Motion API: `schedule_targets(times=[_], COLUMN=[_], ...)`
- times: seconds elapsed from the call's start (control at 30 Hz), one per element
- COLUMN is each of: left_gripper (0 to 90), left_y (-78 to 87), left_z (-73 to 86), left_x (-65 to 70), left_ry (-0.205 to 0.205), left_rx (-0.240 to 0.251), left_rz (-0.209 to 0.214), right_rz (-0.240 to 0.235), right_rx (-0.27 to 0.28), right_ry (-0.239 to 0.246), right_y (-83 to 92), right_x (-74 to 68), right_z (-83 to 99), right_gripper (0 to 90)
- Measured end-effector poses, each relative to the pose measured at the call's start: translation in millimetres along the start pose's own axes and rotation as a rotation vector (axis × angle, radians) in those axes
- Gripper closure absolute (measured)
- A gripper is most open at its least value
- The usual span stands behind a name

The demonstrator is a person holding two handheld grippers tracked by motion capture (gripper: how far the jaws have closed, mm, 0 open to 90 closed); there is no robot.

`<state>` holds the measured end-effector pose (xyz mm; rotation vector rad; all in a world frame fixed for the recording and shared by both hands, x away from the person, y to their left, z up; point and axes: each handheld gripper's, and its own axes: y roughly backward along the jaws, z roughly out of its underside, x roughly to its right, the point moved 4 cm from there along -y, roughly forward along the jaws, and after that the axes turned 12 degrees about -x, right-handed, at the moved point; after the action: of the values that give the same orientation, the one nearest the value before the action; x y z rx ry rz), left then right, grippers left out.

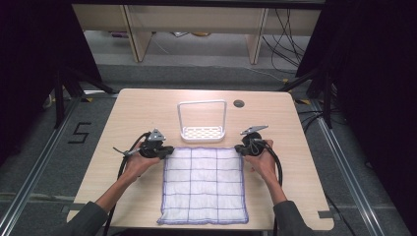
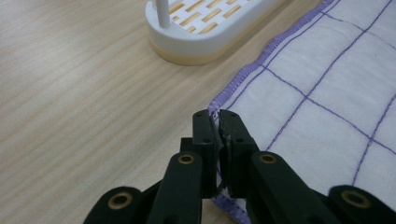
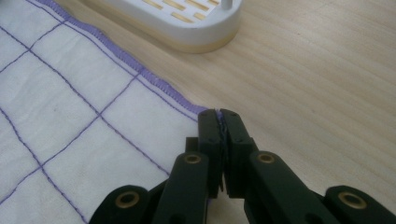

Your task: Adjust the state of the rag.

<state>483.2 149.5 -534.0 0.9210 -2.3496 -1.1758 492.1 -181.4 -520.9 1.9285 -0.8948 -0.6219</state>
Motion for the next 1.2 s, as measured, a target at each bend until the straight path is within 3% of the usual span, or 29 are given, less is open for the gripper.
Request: schedule_targets(times=[0.13,0.17,0.2,0.23,0.27,0.33,0.37,0.4,0.43,0.5,0.57,0.6,0.63,0.7,0.83,0.87,0.97,1.07,1.13,1.2], left_gripper=[85.3,85.4,85.4,85.4,85.5,85.5,85.5,85.4,85.5,85.5,85.6,85.6,85.6,85.6,85.6,85.7,85.7,85.7,85.6,85.6], left_y=[1.1,1.5,2.0,2.6,4.1,5.3,6.7,8.3,9.5,12.5,15.7,16.8,18.3,21.7,36.0,39.5,48.7,52.1,58.1,60.1], left_z=[-1.4,-2.6,-3.5,-4.7,-6.5,-7.3,-8.2,-9.1,-10.1,-11.2,-12.6,-13.4,-14.0,-15.8,-23.2,-25.2,-30.4,-31.1,-29.8,-29.2], left_x=[-1.0,-0.9,-1.6,-1.3,-2.3,-3.2,-4.1,-5.1,-5.2,-6.1,-7.2,-7.3,-7.8,-8.2,-8.2,-8.5,-10.2,-10.1,-8.3,-7.4], left_ry=[0.002,0.009,0.002,0.011,0.008,0.006,0.008,0.012,0.022,0.022,0.021,0.027,0.025,0.036,0.053,0.052,0.041,0.032,0.035,0.037], left_rx=[0.007,0.011,0.014,0.023,0.03,0.031,0.035,0.044,0.06,0.067,0.074,0.081,0.085,0.1,0.161,0.173,0.179,0.186,0.21,0.212], left_rz=[-0.002,-0.001,-0.002,-0.004,0.0,0.003,0.004,0.003,0.005,0.006,0.011,0.01,0.015,0.019,0.032,0.031,0.031,0.029,0.041,0.044], right_rz=[0.002,-0.004,0.003,-0.004,-0.007,-0.004,0.008,0.0,0.002,0.02,0.008,0.004,0.012,0.01,0.004,-0.001,-0.002,0.001,0.009,-0.002], right_rx=[0.023,0.004,0.021,0.024,0.047,0.029,0.071,0.041,0.071,0.08,0.069,0.111,0.085,0.102,0.139,0.154,0.197,0.206,0.215,0.214], right_ry=[-0.01,-0.003,0.013,-0.012,0.002,0.014,0.016,0.003,0.002,0.012,0.013,0.008,0.012,0.017,0.024,0.004,0.028,0.026,0.05,0.032], right_y=[-1.5,0.9,0.4,1.7,3.1,6.5,5.1,9.7,8.7,11.6,18.2,18.3,22.2,30.0,42.4,45.4,54.6,62.4,65.3,67.0], right_x=[-0.1,-0.2,0.9,-1.0,-0.1,0.9,1.3,0.3,0.3,1.1,0.8,-0.1,0.8,0.0,-2.0,-4.2,-4.2,-8.5,-8.3,-10.9], right_z=[-1.6,-1.3,-2.6,-3.2,-6.1,-6.7,-8.7,-8.5,-10.4,-12.3,-14.1,-16.7,-16.6,-18.7,-22.8,-24.2,-30.2,-31.4,-31.9,-31.3], right_gripper=[88.5,88.5,88.5,88.5,88.5,88.6,88.6,88.6,88.7,88.7,88.8,88.8,88.9,88.9,88.9,89.0,88.9,88.9,88.9,88.9])
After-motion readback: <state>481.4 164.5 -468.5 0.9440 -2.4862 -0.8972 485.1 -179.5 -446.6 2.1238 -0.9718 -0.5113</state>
